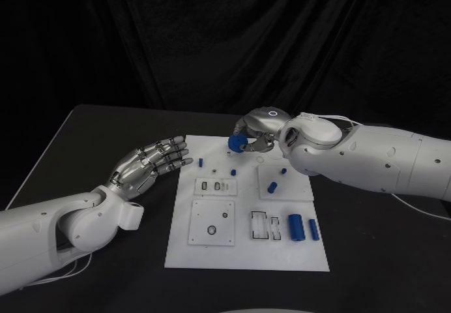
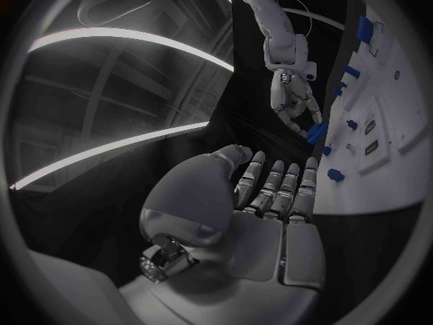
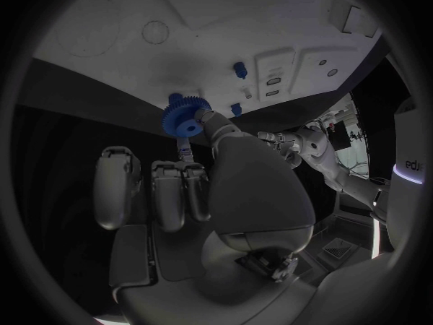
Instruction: Assemble the parts on the task board
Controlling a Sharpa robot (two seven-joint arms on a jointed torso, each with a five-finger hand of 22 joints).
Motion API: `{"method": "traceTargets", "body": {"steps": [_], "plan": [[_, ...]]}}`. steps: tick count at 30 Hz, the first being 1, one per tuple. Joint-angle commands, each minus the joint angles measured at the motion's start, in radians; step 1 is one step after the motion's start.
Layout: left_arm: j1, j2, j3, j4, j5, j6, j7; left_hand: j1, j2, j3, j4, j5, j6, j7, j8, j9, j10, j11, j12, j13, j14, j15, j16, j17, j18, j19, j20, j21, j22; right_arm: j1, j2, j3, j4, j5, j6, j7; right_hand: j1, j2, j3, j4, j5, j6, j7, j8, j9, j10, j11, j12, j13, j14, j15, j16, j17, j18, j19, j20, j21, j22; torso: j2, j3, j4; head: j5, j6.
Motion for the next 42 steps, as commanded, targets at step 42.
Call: {"method": "traceTargets", "body": {"steps": [42], "plan": [[-0.002, 0.021, 0.001, -0.013, -0.001, 0.022, 0.089, -0.011, -0.001, 0.010, -0.003, -0.007, -0.003, 0.005, -0.003, 0.000, -0.004, 0.003, 0.003, 0.000, -0.004, 0.001, 0.004, 0.000, -0.011, -0.003, -0.001, -0.004, -0.001, -0.048, 0.088, 0.005, -0.080, -0.005, 0.077, 0.008, -0.014, -0.013, 0.046, 0.035, -0.056, -0.114, 0.001, -0.033, 0.158, 0.106, -0.011, 0.003, 0.263, 0.103, -0.004, 0.003, 0.263, 0.008, 0.004, -0.005, -0.011, 0.150, 0.001, 0.0004, 0.0025, -0.011, -0.011]]}}
